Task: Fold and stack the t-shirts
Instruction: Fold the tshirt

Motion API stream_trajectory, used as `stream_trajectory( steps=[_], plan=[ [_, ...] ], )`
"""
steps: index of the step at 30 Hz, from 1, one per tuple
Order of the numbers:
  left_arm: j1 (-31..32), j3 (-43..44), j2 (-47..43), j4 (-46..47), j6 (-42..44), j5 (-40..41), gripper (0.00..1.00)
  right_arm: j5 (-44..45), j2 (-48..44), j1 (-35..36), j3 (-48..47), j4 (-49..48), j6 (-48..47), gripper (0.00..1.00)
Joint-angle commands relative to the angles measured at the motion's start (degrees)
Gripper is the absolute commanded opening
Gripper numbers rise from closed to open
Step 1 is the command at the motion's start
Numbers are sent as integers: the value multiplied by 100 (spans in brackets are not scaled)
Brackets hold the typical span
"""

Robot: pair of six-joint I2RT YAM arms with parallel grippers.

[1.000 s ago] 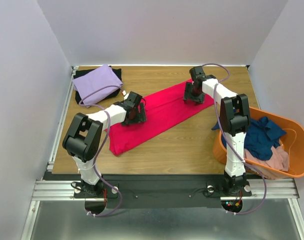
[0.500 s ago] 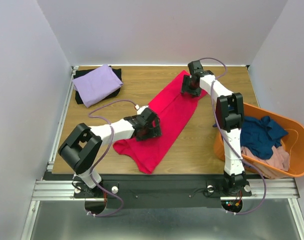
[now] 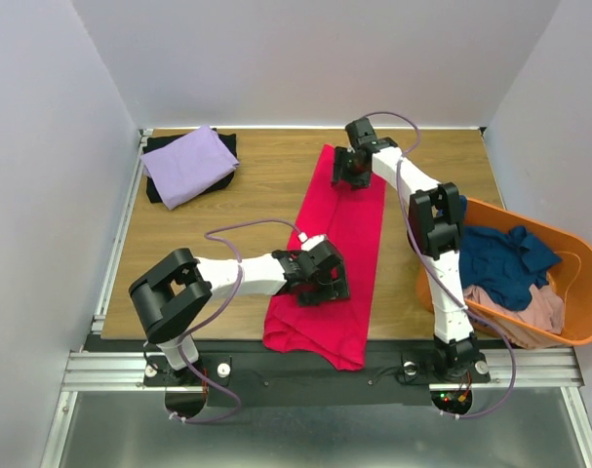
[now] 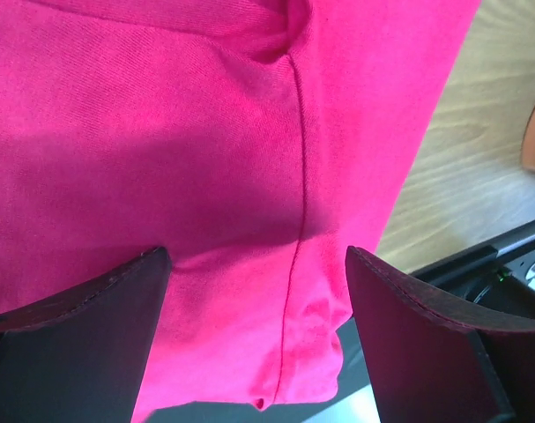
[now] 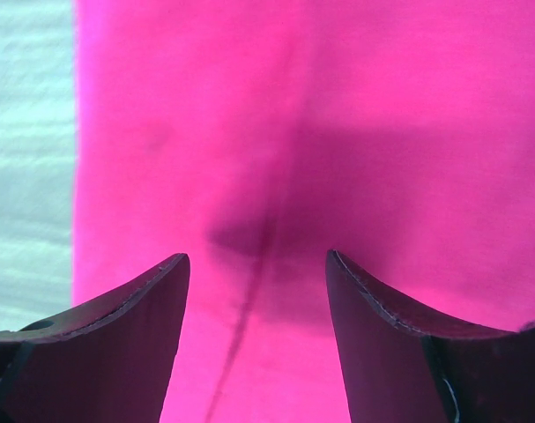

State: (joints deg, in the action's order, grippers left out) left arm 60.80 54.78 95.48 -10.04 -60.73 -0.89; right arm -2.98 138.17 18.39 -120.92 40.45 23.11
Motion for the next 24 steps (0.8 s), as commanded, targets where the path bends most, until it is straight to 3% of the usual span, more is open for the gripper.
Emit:
stream_trajectory(
  steps=[1,5,9,17,24],
  plan=[
    [46,304,-292,-1033,-98,377,95,-88,466,85,-133,-54,-79,69],
    [-84,953,-583,-1684,192,966,97,-36,106,94,-107,-54,-35,70],
    [-454,1175,-733,-1703,570,1090,97,245,-587,94,287,-46,-79,71],
    [-1210,1447,-312,-1027,1827,669,97,667,-1275,94,1403,-46,-18,71],
    [-1316,2001,479,-815,2663,282,97,694,-1091,94,1423,-46,96,71]
  ],
)
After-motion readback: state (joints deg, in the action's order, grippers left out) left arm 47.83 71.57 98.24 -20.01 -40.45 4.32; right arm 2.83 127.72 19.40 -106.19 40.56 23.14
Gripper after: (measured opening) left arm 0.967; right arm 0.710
